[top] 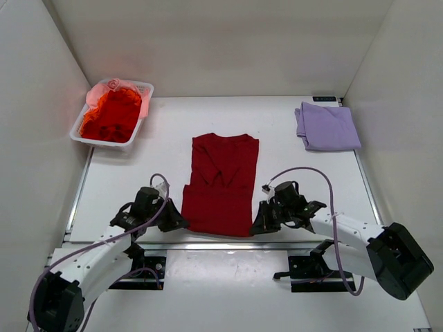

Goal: Fold and stack the t-shirts
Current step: Grab one side of the 2/3 rectangular tshirt with both arms, then fold the long partially folded tshirt into a neat square

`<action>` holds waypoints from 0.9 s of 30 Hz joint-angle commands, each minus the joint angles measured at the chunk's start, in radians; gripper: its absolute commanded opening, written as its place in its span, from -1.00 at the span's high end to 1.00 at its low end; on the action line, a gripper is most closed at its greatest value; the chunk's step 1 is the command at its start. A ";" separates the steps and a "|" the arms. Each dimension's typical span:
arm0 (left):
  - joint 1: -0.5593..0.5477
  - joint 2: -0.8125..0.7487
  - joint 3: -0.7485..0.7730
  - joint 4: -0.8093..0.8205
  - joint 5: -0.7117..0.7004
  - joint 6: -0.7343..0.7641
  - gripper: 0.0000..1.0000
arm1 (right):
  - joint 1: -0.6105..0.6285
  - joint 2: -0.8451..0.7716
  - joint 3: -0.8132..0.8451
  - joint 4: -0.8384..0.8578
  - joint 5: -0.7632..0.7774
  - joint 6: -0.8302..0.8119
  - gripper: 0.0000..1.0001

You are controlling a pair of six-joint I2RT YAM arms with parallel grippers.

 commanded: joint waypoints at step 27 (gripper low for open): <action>0.289 1.199 1.053 0.381 0.194 -0.022 -0.39 | -0.488 0.846 1.023 -0.120 -0.039 -0.288 -1.00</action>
